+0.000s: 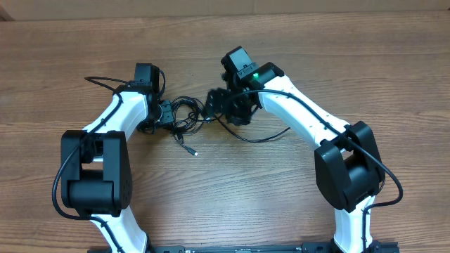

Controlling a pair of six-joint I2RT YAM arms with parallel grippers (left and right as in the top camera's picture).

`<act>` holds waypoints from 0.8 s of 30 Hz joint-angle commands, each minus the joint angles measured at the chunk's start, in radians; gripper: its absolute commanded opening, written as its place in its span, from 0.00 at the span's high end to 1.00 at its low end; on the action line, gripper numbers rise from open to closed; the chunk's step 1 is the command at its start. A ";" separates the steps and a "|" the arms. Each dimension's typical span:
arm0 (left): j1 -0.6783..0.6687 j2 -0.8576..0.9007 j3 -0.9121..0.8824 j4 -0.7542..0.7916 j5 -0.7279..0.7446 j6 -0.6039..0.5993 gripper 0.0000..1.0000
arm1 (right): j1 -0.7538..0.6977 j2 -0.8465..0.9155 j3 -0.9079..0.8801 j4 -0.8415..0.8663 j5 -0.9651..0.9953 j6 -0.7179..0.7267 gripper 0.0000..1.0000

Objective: Untangle cables

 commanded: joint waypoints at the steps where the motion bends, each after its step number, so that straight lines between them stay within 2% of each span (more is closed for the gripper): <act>1: -0.004 0.146 -0.078 -0.003 0.101 -0.007 0.90 | 0.030 -0.010 0.003 0.132 -0.011 0.333 0.18; 6: -0.004 0.146 -0.078 -0.003 0.101 -0.006 0.90 | 0.064 -0.003 -0.004 0.178 0.105 0.464 0.18; 9: -0.004 0.146 -0.078 -0.003 0.101 -0.007 0.90 | 0.088 0.007 -0.004 0.178 0.112 0.463 0.16; 15: -0.004 0.146 -0.078 -0.003 0.101 -0.007 0.90 | 0.128 0.015 -0.004 0.178 0.248 0.463 0.17; 19: -0.004 0.146 -0.078 -0.002 0.101 -0.007 0.89 | 0.130 0.028 -0.004 0.187 0.251 0.464 0.20; 21: -0.004 0.146 -0.078 -0.001 0.101 -0.007 0.89 | 0.130 0.034 -0.004 0.181 0.240 0.467 0.25; 24: -0.004 0.146 -0.078 0.003 0.101 -0.007 0.90 | 0.135 0.040 -0.004 0.144 0.173 0.529 0.24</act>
